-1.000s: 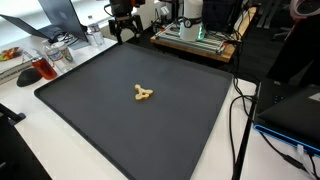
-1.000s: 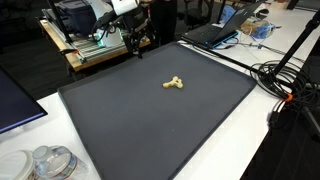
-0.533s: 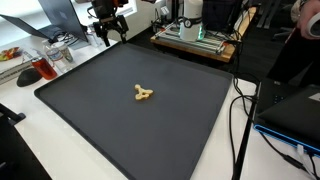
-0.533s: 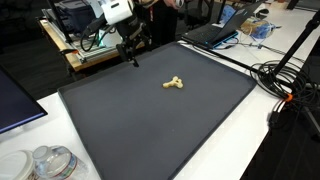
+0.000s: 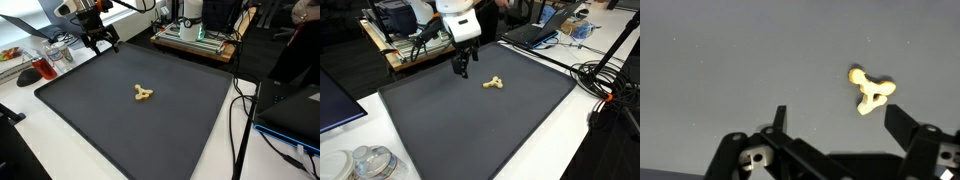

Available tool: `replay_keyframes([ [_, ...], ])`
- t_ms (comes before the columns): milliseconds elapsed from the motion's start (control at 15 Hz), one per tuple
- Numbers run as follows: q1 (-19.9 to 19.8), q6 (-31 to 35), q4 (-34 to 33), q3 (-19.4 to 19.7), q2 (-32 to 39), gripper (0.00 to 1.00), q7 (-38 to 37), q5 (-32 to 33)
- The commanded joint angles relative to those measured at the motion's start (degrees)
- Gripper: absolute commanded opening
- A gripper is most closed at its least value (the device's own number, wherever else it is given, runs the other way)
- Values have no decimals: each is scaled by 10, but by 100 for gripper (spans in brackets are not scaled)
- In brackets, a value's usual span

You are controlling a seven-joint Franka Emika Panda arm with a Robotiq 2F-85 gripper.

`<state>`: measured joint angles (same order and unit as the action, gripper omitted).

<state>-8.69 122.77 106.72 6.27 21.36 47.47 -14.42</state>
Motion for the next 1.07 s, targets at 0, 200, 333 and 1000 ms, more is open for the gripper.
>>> replay_keyframes([
  [0, -3, -81, -118, -24, 69, 100, -33, 60],
  [200, 2, -122, -182, -39, 109, 100, -48, 94],
  [333, 8, -133, -215, -50, 131, 100, -52, 110],
  [1000, 82, -167, -339, -74, 219, 100, -161, 182],
])
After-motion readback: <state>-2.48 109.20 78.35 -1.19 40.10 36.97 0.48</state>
